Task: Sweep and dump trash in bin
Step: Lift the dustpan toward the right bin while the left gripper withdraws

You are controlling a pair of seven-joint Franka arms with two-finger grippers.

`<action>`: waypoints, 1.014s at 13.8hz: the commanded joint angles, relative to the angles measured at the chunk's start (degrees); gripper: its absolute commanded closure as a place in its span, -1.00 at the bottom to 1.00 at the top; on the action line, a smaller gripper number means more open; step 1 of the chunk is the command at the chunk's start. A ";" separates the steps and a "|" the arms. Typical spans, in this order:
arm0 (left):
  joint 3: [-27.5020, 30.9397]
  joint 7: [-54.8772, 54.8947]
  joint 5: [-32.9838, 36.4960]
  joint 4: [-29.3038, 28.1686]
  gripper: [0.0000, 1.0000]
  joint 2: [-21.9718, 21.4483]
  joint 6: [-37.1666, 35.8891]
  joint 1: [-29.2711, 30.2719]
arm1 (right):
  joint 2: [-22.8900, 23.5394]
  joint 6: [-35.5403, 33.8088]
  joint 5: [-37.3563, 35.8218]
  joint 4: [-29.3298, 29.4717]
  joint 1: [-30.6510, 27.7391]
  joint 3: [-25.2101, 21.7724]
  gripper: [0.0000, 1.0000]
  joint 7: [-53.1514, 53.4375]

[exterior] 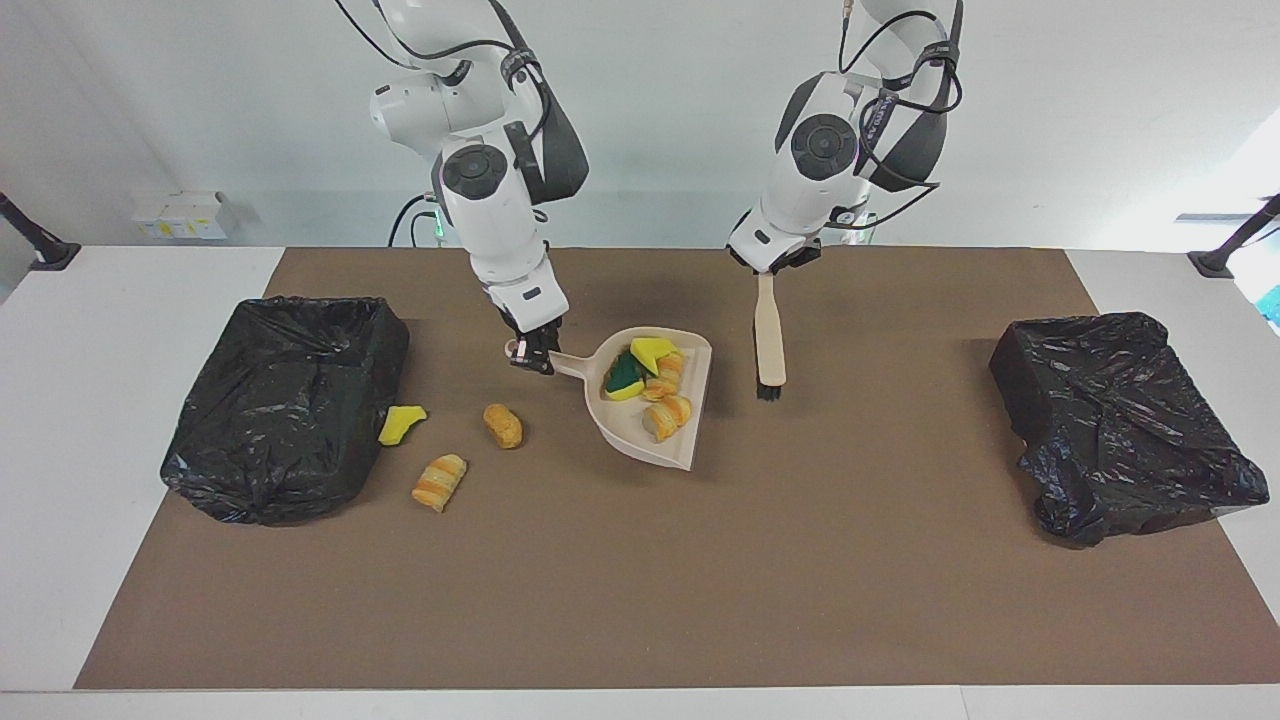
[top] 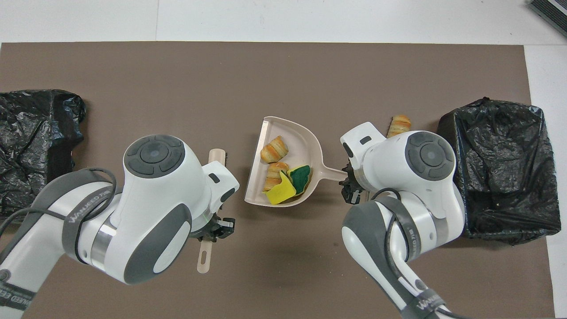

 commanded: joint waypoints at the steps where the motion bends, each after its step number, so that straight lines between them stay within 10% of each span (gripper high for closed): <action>1: 0.12 -6.52 0.98 -9.72 1.00 -7.77 3.52 -4.38 | 0.42 -5.19 1.75 4.25 -3.55 0.32 1.00 -4.03; 14: -0.32 -16.38 -6.83 -28.19 1.00 -13.25 23.98 -19.67 | 1.04 -13.03 0.26 9.09 -25.69 -0.47 1.00 -25.20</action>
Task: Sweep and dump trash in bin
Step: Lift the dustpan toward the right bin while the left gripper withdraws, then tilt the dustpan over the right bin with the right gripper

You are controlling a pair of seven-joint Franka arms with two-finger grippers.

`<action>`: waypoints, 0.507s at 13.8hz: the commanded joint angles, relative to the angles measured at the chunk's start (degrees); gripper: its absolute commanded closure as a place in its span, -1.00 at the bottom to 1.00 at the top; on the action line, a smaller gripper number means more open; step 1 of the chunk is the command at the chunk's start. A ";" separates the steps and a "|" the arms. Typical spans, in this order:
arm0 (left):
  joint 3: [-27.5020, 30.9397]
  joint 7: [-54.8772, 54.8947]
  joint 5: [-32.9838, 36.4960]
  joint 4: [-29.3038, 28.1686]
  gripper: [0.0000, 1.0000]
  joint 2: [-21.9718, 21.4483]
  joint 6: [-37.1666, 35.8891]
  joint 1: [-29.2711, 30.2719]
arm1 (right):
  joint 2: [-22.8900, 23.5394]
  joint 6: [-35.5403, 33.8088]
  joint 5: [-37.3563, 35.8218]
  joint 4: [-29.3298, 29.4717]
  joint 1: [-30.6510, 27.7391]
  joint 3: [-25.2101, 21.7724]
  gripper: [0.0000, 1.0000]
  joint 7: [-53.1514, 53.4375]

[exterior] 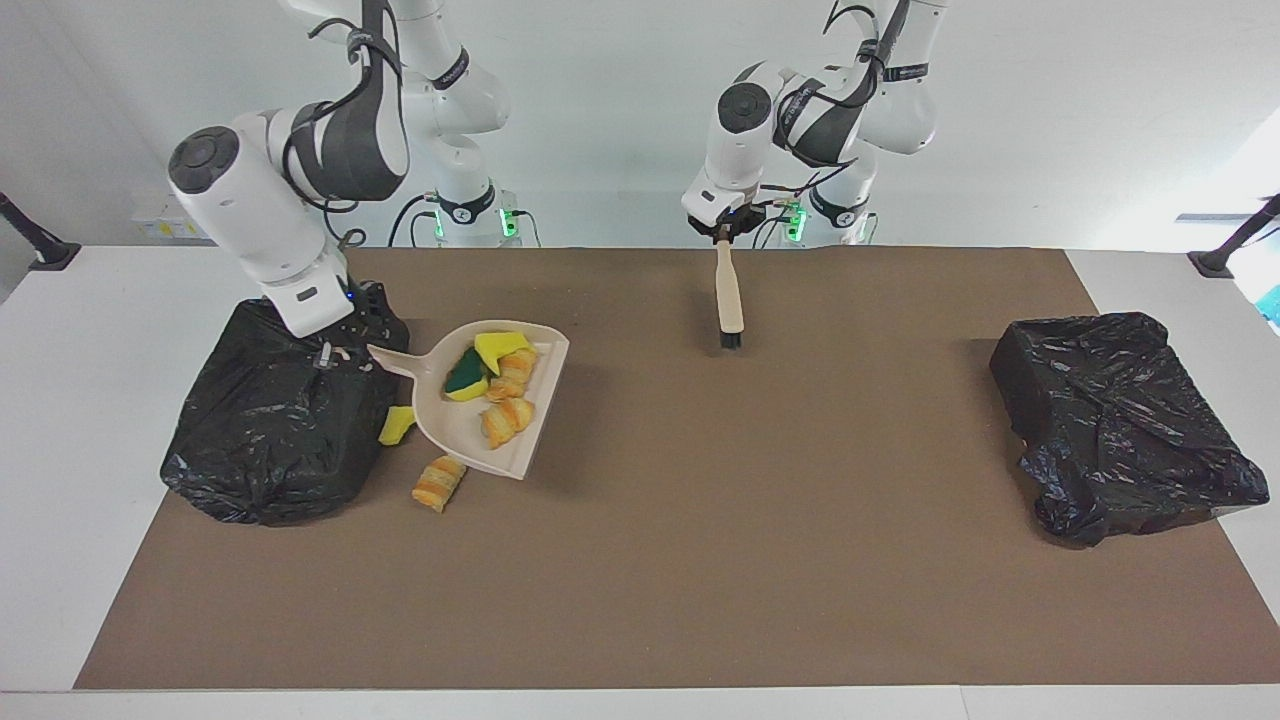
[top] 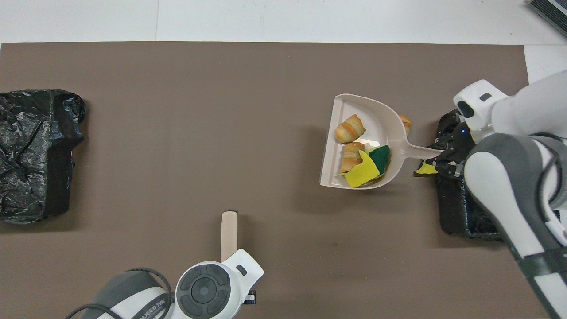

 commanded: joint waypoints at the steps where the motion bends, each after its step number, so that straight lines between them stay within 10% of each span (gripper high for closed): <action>1: 0.80 -2.37 -2.94 -4.94 1.00 -1.43 6.36 -4.13 | 1.01 -1.70 0.22 1.92 -4.60 0.57 1.00 -5.54; 7: 0.97 -0.45 -9.98 -4.86 1.00 -0.64 7.87 -3.61 | 0.84 -1.61 -6.97 2.35 -15.41 0.13 1.00 -14.68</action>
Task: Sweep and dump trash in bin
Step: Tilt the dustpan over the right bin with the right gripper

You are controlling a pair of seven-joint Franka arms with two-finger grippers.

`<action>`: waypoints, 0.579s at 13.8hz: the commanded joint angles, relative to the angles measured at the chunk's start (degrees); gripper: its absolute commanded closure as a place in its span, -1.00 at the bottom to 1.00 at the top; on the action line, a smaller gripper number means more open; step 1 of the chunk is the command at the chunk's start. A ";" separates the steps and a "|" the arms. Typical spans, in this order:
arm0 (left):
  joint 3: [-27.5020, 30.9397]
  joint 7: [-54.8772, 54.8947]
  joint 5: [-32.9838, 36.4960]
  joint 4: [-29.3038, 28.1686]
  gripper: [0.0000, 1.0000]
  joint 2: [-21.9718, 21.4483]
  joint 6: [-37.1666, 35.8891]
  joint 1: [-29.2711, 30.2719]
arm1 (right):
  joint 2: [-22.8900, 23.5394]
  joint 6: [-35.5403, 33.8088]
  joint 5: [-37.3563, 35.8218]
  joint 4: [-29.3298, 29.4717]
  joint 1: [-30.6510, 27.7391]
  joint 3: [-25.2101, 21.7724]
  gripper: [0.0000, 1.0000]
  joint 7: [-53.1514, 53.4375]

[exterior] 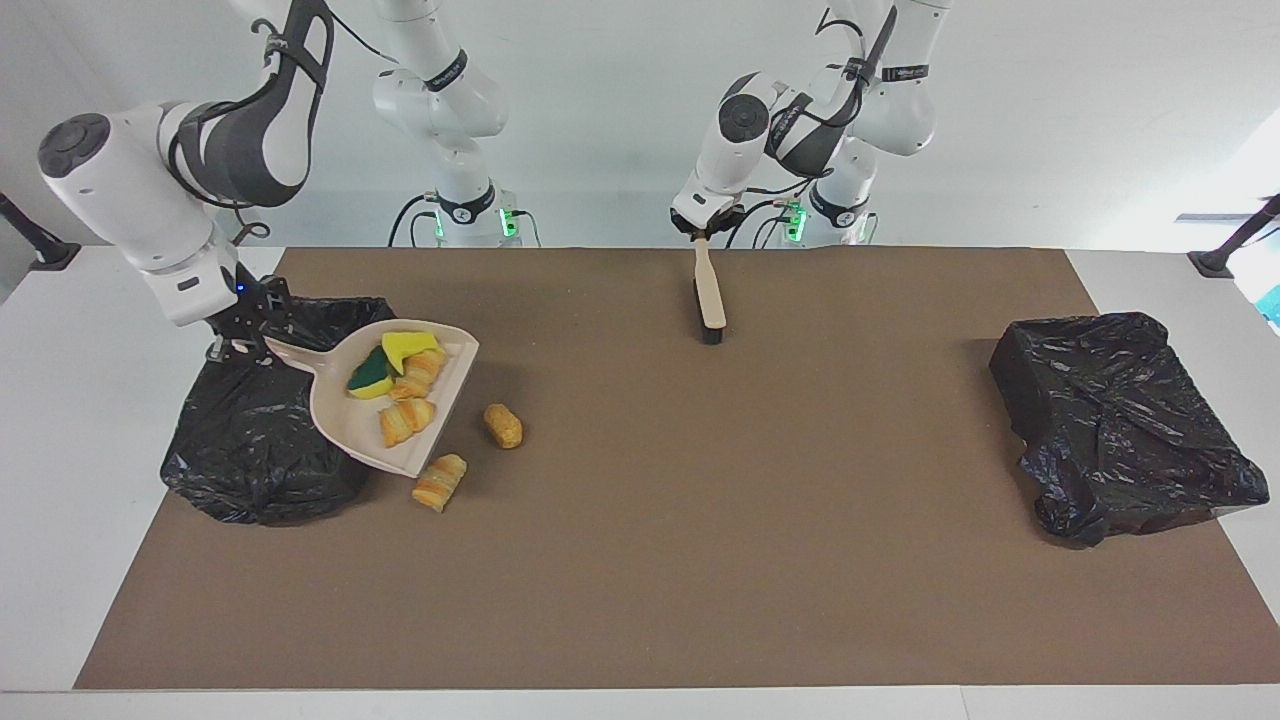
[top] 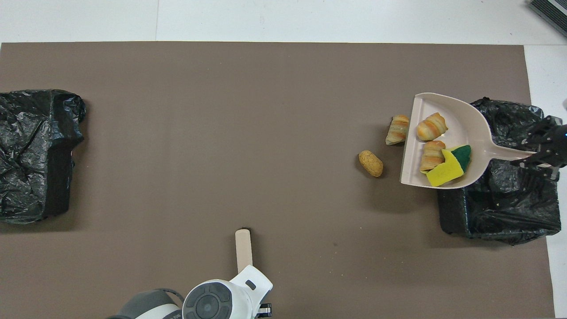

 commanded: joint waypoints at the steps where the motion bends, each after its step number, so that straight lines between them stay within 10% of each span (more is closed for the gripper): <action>1: 0.77 2.32 -1.25 -1.16 1.00 -0.59 0.56 -0.43 | 0.36 -1.68 -2.84 2.35 -5.63 0.21 1.00 -5.81; 2: 0.77 3.99 -1.25 -1.24 0.89 0.37 0.29 -0.42 | 0.36 -1.69 -3.89 3.58 -7.12 -0.57 1.00 -6.87; 3: 0.77 4.70 -1.25 -1.25 0.46 0.47 -0.15 -0.42 | 0.36 -1.86 -4.86 4.20 -7.83 -1.37 1.00 -7.84; 4: 0.77 4.62 -1.25 -0.98 -0.39 0.56 -0.41 -0.42 | 0.36 -1.77 -5.91 4.29 -8.02 -2.42 1.00 -8.55; 5: 0.86 4.62 -1.25 -0.72 -0.71 0.65 -0.59 -0.34 | 0.10 -1.69 -8.27 4.29 -7.84 -2.86 1.00 -8.55; 8: 1.03 4.79 -1.25 0.60 -0.92 1.52 -3.30 0.27 | -2.27 -1.60 -18.11 4.29 -6.61 -2.26 1.00 -7.07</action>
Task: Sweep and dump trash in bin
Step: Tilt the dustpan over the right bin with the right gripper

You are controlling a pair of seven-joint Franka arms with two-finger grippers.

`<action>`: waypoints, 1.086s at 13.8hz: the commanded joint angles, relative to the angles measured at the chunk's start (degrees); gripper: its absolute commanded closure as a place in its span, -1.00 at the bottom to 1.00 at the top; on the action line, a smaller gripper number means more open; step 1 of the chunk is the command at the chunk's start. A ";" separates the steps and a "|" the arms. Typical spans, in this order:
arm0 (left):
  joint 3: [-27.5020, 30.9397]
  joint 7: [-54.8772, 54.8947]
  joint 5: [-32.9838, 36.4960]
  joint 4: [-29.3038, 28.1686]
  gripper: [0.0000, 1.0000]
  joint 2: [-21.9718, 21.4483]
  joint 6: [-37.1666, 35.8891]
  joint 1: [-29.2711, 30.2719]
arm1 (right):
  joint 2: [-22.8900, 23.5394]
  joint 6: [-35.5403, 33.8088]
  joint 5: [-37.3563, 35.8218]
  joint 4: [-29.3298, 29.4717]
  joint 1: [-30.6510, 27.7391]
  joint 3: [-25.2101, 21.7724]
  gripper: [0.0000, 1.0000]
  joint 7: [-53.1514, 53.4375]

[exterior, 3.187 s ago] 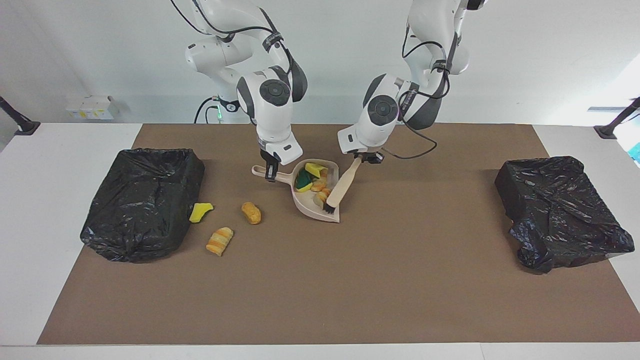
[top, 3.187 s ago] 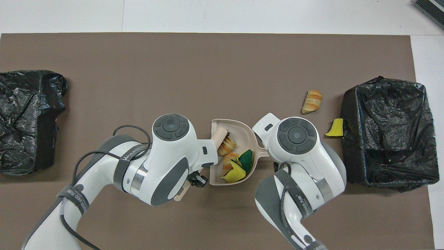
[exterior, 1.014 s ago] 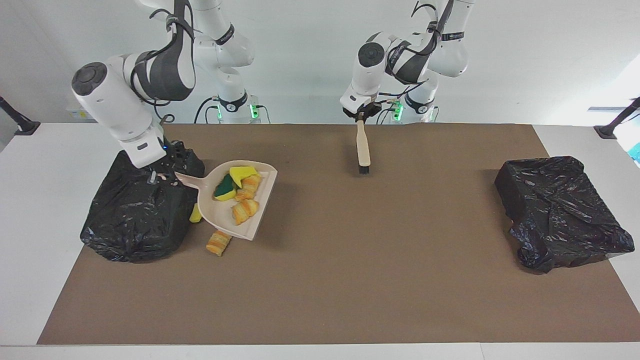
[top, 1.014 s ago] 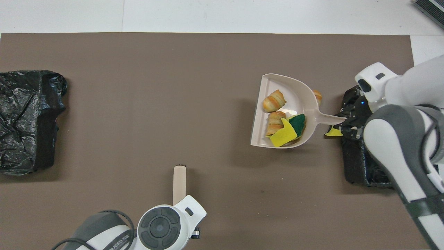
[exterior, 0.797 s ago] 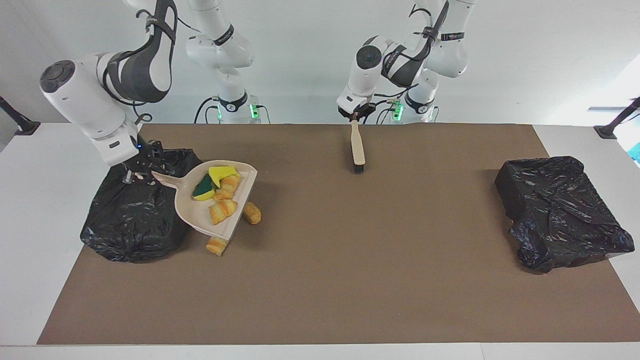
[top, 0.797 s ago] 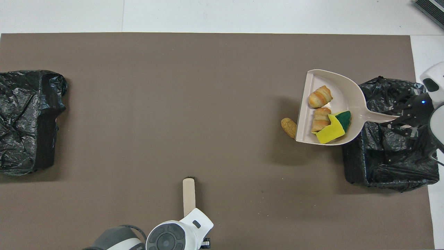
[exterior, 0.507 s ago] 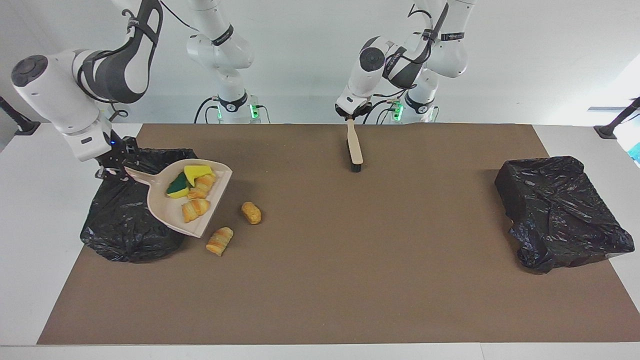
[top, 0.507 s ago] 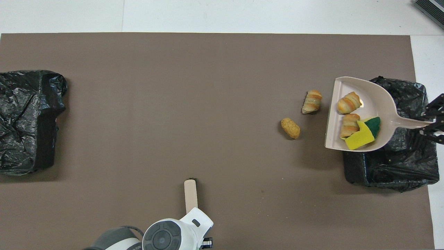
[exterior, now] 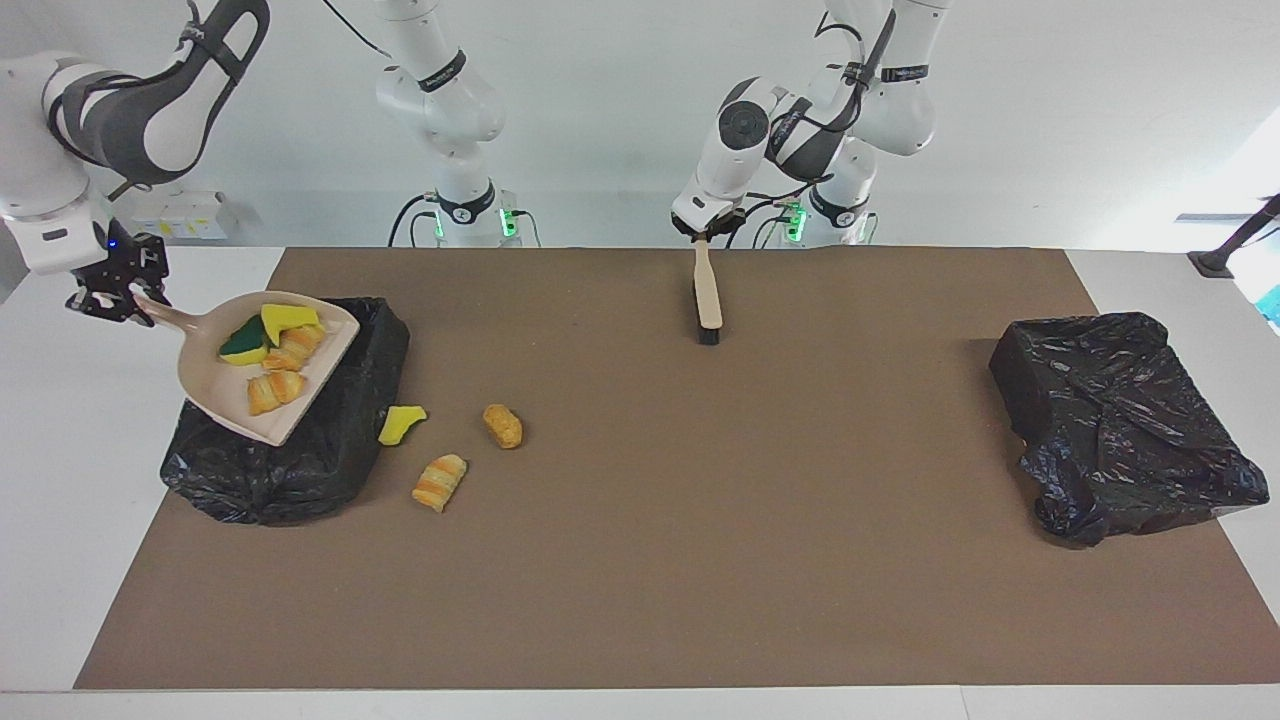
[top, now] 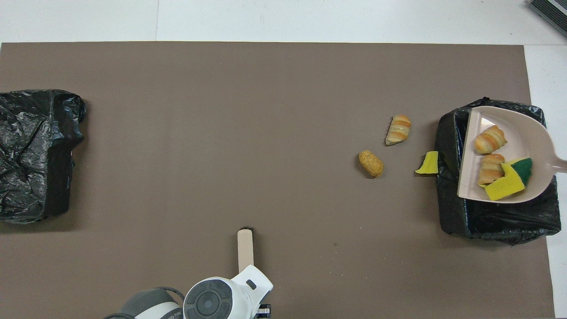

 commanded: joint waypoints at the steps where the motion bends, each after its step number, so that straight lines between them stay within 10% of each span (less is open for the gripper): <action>1: 0.75 1.29 -1.20 0.68 -1.00 0.53 -3.00 1.05 | -2.57 -1.59 -7.20 0.37 1.13 1.16 1.00 1.40; 15: 1.10 10.93 11.52 30.63 -1.00 2.02 -26.03 25.30 | -11.19 -9.05 -35.85 -5.08 17.55 1.51 1.00 23.81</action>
